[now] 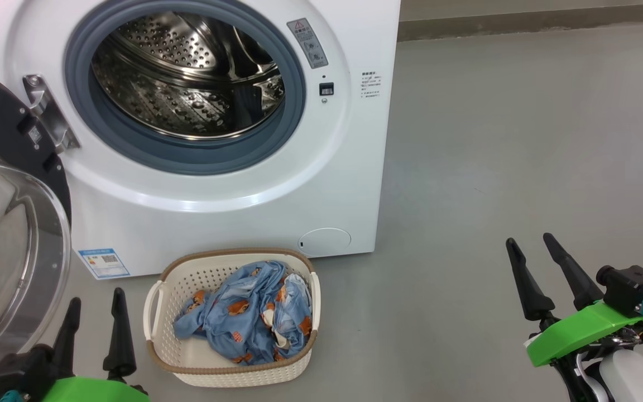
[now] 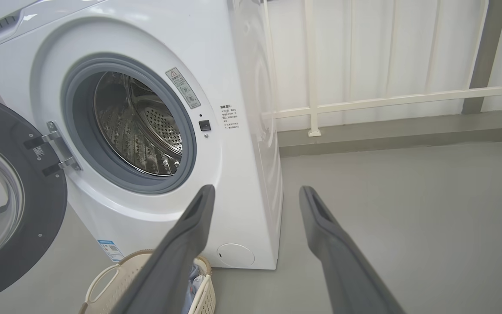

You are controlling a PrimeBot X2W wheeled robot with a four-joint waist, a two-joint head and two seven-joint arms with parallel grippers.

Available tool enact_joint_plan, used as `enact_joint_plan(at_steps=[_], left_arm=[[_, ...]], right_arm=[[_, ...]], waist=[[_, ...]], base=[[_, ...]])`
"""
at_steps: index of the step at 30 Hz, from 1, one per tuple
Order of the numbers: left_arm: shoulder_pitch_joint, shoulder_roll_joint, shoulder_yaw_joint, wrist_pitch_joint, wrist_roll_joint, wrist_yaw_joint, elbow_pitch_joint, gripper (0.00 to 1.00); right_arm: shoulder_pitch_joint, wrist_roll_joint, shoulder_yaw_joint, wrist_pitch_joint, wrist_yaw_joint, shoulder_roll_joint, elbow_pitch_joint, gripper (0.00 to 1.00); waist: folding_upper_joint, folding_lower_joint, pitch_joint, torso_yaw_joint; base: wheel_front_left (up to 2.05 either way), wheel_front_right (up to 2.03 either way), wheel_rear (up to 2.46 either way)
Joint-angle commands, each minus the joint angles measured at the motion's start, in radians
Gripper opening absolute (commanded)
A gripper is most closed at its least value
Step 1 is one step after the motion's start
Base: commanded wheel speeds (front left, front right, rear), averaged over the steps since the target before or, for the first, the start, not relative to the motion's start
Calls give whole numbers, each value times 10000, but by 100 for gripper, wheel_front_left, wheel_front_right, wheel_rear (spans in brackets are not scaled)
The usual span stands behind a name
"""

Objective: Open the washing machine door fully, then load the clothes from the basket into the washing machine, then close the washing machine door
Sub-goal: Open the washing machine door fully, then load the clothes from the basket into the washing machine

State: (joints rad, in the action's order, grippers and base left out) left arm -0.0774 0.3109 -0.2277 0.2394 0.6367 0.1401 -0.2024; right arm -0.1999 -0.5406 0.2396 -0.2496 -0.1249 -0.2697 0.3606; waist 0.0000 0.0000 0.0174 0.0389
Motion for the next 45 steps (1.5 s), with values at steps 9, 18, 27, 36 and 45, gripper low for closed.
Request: enact_joint_plan(at_steps=[9, 18, 27, 36, 45], left_arm=[[-325, 261, 374, 177, -153, -46, 183, 100], [-316, 243, 350, 189, -163, -60, 178, 100], [-365, 283, 319, 196, -190, -121, 128, 100], [-373, 338, 249, 176, -256, -45, 130, 100], [-380, 371, 194, 115, -184, -55, 136, 100]], right_arm=[[-382, 239, -23, -122, -58, -78, -169, 100], [-389, 197, -16, -122, -58, -25, -156, 100], [-353, 129, -28, -122, -58, -2, -208, 100], [-321, 116, -50, -122, -58, 38, -241, 100], [-304, 91, -64, -122, -58, 50, -281, 100]], waist=[[0, 0, -19, -97], [0, 0, 40, -104], [0, 0, 46, -158], [0, 0, 45, -188], [0, 0, 49, -200]], base=[[0, 0, 0], [0, 0, 0], [0, 0, 0], [1, -1, 0], [73, -73, 0]])
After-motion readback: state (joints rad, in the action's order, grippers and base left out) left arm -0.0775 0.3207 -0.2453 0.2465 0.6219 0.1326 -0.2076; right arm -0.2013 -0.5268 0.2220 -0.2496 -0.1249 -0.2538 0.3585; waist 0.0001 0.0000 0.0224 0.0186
